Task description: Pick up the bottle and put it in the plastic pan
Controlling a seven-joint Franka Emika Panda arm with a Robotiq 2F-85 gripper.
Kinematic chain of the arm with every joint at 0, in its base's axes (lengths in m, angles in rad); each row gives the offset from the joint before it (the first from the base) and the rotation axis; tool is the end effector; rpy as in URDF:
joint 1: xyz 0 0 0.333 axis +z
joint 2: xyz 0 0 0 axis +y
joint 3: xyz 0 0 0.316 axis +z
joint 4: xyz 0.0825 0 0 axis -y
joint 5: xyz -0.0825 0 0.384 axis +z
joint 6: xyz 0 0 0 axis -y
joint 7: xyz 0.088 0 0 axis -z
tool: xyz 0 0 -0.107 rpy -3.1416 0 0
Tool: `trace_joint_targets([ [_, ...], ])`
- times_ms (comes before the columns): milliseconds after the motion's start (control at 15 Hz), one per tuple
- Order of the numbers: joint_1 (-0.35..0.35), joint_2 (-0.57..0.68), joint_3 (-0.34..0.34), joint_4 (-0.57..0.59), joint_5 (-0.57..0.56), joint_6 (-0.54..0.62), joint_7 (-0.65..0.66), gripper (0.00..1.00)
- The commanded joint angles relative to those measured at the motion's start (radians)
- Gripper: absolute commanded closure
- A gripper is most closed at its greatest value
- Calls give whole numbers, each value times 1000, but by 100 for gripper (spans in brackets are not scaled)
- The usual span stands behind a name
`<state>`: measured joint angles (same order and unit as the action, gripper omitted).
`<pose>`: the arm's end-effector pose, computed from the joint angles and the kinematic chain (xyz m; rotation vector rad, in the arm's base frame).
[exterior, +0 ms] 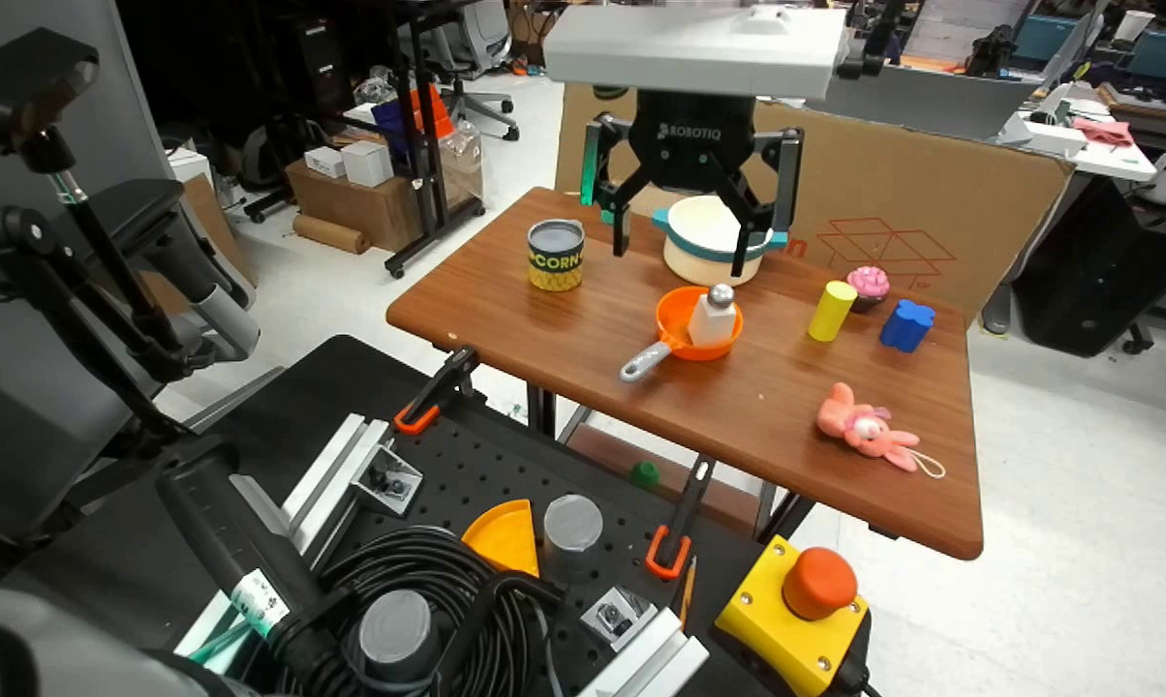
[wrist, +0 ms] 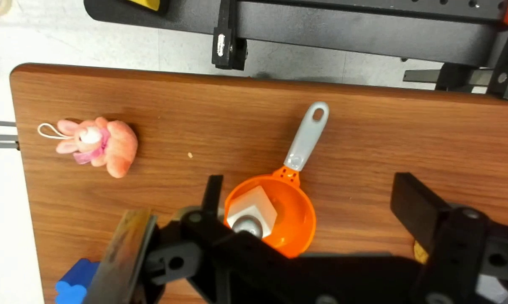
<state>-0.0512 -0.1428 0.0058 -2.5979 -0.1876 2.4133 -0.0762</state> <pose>0.4269 -0.0205 0.3023 3.0094 0.2618 -0.0742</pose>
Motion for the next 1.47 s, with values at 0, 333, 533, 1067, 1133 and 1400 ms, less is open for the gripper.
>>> trace_joint_targets([
  [0,15,22,-7,78,25,-104,-8,0],
  [333,15,37,-8,111,14,-140,-25,0],
  [533,11,22,-9,86,5,-111,-8,0],
  [1067,12,31,-9,91,5,-111,-9,0],
  [1133,12,31,-9,91,5,-111,-9,0],
  [1400,12,31,-9,91,5,-111,-9,0],
])
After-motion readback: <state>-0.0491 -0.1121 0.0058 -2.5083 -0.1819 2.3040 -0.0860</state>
